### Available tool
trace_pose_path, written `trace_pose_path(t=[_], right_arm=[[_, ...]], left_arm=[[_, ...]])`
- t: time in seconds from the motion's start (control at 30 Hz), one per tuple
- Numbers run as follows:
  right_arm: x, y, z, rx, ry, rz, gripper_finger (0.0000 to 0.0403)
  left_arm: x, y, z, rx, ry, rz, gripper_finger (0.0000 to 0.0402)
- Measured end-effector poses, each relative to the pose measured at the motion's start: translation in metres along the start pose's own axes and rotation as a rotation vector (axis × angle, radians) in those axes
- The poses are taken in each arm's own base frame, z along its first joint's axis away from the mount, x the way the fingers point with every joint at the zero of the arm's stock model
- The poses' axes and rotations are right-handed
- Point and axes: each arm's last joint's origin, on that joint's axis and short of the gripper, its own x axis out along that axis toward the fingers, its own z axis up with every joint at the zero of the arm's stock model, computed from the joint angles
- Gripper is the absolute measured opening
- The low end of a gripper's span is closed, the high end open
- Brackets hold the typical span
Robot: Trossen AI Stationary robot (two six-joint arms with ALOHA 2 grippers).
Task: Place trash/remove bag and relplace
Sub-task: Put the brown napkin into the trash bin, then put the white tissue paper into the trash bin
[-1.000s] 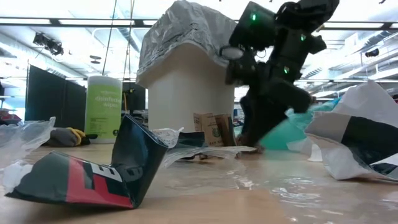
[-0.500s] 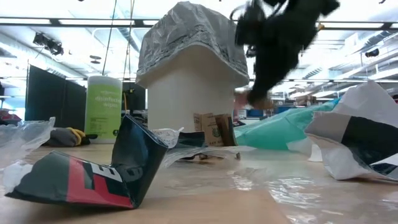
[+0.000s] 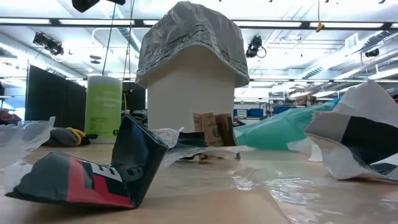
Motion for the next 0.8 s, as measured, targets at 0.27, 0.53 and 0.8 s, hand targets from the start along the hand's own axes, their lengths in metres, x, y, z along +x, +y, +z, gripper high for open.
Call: trace_pose_path(t=[0.27, 0.53, 0.8], right_arm=[[0.061, -0.058, 0.009, -0.011, 0.162, -0.028, 0.0005], [0.075, -0.072, 0.002, -0.095, 0.273, 0.123, 0.0113], [0.040, -0.064, 0.030, -0.072, 0.252, 0.074, 0.0292]], left_arm=[[0.001, -0.001, 0.000, -0.007, -0.013, -0.002, 0.0126], [0.001, -0.001, 0.000, -0.007, -0.013, -0.002, 0.0126], [0.001, -0.001, -0.001, -0.009, -0.003, -0.006, 0.0126]])
